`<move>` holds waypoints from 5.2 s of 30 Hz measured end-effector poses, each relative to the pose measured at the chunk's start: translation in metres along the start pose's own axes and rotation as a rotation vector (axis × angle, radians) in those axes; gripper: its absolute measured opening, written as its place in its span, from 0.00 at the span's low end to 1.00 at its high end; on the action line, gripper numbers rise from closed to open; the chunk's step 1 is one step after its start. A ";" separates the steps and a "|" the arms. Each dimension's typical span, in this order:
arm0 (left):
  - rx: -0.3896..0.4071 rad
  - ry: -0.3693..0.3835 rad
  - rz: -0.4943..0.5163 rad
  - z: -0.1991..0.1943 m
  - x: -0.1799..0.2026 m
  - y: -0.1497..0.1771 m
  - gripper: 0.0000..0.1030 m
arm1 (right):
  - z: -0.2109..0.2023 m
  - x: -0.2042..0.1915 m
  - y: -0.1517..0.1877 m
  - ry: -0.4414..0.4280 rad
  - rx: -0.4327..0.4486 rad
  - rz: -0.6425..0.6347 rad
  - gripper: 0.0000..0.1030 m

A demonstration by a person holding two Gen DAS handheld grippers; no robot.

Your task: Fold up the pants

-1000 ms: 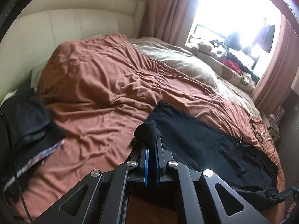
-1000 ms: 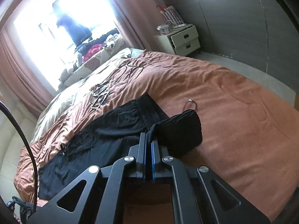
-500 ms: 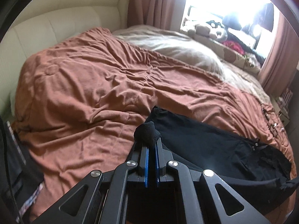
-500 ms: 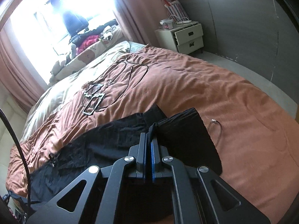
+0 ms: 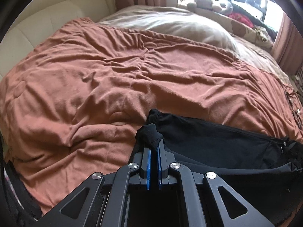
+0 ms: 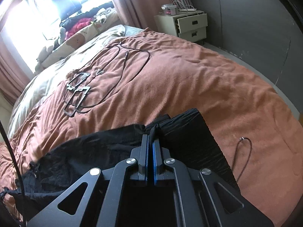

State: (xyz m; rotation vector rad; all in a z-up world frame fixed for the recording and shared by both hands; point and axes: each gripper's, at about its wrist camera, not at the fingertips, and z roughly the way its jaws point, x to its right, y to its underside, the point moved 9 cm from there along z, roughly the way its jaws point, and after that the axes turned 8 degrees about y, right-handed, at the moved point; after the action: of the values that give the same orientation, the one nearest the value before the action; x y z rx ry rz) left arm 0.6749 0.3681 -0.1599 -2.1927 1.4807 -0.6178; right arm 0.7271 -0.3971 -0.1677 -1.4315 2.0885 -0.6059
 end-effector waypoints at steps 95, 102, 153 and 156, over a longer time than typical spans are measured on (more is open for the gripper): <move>-0.141 -0.014 -0.390 0.025 -0.071 0.126 0.06 | -0.004 0.046 0.098 -0.161 -0.110 0.151 0.62; -0.130 -0.024 -0.375 0.002 -0.075 0.129 0.06 | -0.004 0.055 0.101 -0.129 -0.103 0.164 0.42; -0.068 0.130 -0.242 -0.016 -0.064 0.112 0.10 | -0.039 0.086 0.084 -0.317 -0.061 0.284 0.07; -0.055 0.134 -0.238 -0.032 -0.062 0.105 0.09 | -0.053 0.080 0.078 -0.312 -0.065 0.254 0.06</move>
State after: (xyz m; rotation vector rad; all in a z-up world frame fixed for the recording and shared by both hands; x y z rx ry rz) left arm 0.5575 0.3870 -0.2015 -2.4340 1.3237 -0.8254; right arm 0.6147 -0.4428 -0.1905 -1.1806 2.0070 -0.2012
